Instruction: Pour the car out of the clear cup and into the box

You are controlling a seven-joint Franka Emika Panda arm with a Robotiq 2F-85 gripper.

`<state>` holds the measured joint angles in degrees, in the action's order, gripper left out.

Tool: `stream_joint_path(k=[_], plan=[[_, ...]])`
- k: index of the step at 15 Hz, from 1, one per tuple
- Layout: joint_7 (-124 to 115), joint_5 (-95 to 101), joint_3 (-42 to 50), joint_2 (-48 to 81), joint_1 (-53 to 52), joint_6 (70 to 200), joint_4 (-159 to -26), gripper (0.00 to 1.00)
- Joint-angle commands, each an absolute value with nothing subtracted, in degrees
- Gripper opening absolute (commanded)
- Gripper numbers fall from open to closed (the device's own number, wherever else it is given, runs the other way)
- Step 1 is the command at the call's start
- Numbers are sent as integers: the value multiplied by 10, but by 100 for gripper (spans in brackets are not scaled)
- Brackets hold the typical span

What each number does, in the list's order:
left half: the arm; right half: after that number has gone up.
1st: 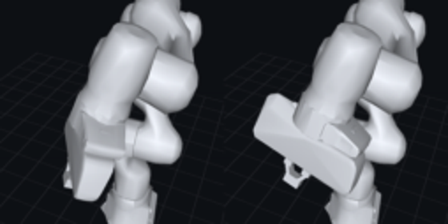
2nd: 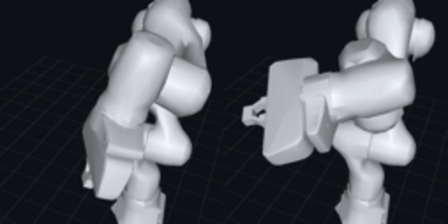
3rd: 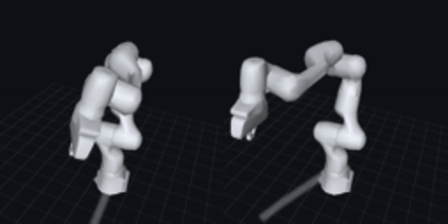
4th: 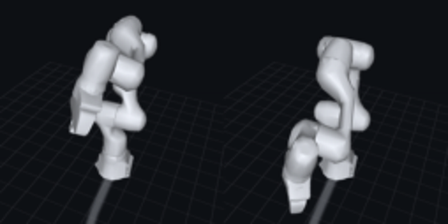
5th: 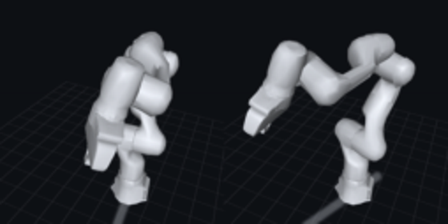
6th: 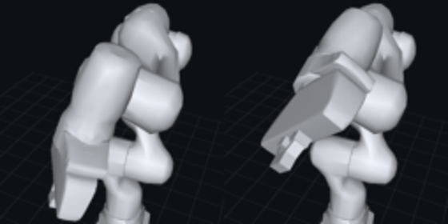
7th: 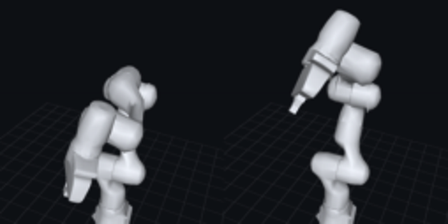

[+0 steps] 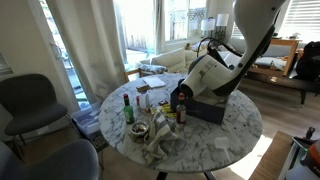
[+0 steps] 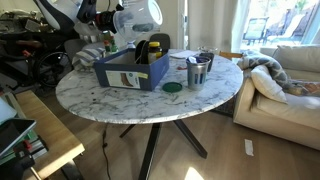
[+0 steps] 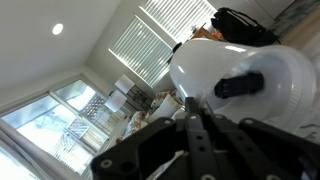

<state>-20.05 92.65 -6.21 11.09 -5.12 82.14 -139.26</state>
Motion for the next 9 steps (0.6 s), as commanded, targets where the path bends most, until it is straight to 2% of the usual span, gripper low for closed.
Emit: stream_joint_path(k=[1, 5, 9], plan=[[-173, 971, -61, 140, -55, 789, -1390, 1], [-162, 992, -62, 150, -52, 782, -1388, 1], [-141, 901, -65, 83, -25, 905, -1378, 1]])
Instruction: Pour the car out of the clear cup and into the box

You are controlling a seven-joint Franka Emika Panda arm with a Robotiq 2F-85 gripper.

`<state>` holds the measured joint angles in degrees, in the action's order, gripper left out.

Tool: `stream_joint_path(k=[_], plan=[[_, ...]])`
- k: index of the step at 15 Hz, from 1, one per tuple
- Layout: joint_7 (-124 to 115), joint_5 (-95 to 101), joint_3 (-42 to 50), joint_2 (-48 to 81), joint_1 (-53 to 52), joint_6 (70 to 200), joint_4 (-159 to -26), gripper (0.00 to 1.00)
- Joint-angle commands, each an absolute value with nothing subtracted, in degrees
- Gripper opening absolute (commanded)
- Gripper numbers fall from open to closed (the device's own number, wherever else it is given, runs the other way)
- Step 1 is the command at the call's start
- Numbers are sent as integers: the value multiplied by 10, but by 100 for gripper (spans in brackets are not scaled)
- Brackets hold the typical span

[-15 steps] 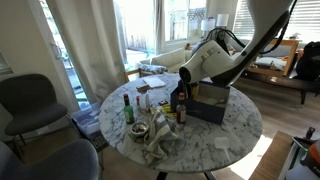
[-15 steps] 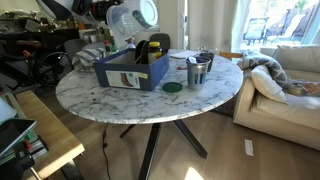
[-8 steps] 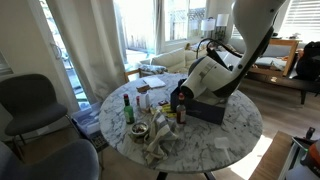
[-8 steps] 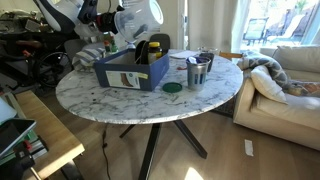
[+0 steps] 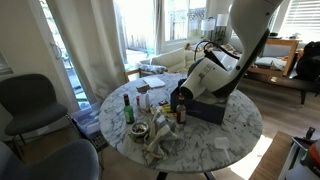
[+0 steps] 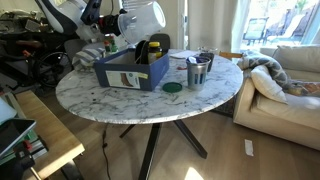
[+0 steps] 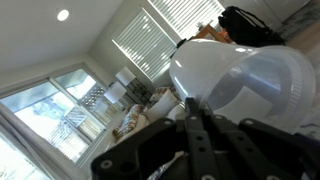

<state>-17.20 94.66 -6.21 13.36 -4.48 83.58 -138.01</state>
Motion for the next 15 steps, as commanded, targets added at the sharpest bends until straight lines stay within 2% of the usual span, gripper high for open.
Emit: stream_joint_path(k=[1, 9, 15], plan=[[-133, 884, -63, 56, -21, 930, -1383, 1], [-118, 756, -7, -132, -7, 1098, -1410, 1], [-155, 707, 54, -201, 7, 1238, -1431, 1]])
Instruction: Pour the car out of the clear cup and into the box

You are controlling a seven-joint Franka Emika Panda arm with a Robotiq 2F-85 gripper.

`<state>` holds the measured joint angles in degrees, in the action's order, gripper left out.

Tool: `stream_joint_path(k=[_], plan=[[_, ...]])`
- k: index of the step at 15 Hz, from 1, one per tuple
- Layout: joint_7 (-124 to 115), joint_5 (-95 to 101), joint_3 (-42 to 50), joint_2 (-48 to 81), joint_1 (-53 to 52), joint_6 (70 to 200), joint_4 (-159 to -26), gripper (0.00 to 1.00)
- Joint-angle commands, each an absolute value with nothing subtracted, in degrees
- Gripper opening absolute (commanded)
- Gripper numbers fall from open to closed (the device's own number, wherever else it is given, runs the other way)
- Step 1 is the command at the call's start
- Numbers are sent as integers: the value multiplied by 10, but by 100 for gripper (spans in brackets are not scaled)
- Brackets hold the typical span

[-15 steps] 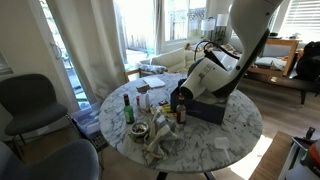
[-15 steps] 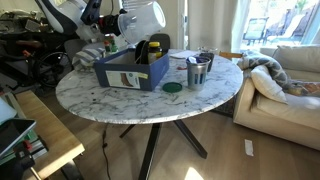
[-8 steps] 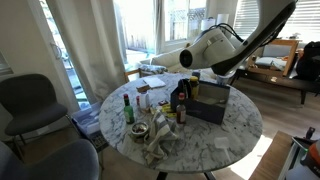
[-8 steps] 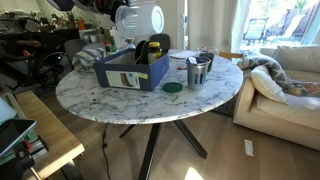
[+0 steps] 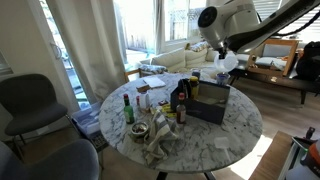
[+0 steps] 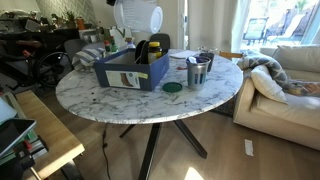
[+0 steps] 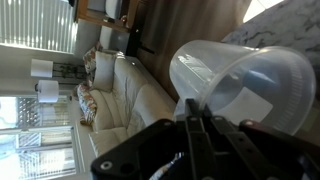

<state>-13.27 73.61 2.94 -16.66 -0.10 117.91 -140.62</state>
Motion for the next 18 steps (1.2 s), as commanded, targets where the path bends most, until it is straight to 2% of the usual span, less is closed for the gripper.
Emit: stream_joint_path(k=[1, 2, 5, 6, 11, 17, 18], plan=[[-160, 732, 42, -192, 13, 1205, -1432, 1], [-141, 725, 41, -183, 10, 1208, -1414, 5], [-147, 726, 41, -186, 14, 1207, -1420, 5], [-151, 708, 43, -185, 14, 1201, -1426, 1], [-208, 600, 57, -141, 32, 1175, -1372, 1], [-317, 559, 61, -104, 70, 1156, -1321, 1], [-284, 578, 58, -125, 66, 1176, -1341, 5]])
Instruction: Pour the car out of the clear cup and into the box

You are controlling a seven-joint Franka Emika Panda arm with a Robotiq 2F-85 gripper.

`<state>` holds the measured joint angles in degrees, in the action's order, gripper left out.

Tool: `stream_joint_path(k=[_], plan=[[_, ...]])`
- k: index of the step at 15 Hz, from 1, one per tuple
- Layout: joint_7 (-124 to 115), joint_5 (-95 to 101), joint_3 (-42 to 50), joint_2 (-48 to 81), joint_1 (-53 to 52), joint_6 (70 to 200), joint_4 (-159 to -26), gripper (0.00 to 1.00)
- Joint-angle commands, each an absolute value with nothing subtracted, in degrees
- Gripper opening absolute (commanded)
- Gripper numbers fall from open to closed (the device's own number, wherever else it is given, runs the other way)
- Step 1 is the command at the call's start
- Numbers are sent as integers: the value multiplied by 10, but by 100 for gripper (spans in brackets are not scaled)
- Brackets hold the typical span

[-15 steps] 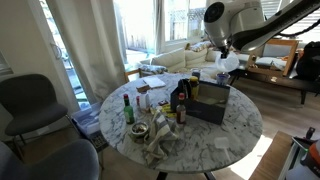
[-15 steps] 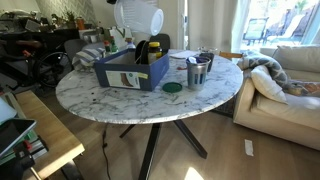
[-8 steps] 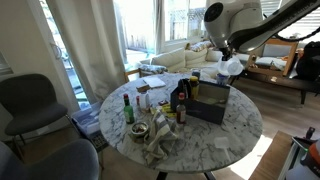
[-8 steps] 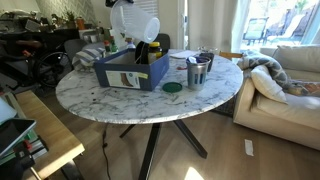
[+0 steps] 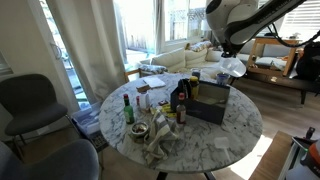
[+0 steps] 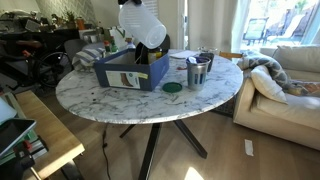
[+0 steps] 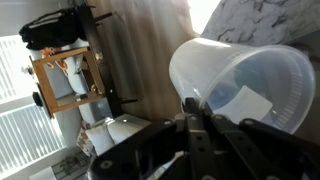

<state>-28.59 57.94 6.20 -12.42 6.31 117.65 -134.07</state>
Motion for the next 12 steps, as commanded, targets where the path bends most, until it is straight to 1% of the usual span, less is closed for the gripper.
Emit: stream_joint_path(k=[1, 5, 6, 7, 9, 12], plan=[[-297, 576, 59, -118, 70, 1171, -1334, 5], [-312, 574, 60, -108, 72, 1168, -1326, 5], [-312, 573, 60, -108, 72, 1168, -1326, 1], [-323, 575, 59, -98, 73, 1170, -1321, 1], [-355, 597, 61, -87, 76, 1198, -1319, 1], [-454, 571, 71, -50, 84, 1218, -1293, 1]])
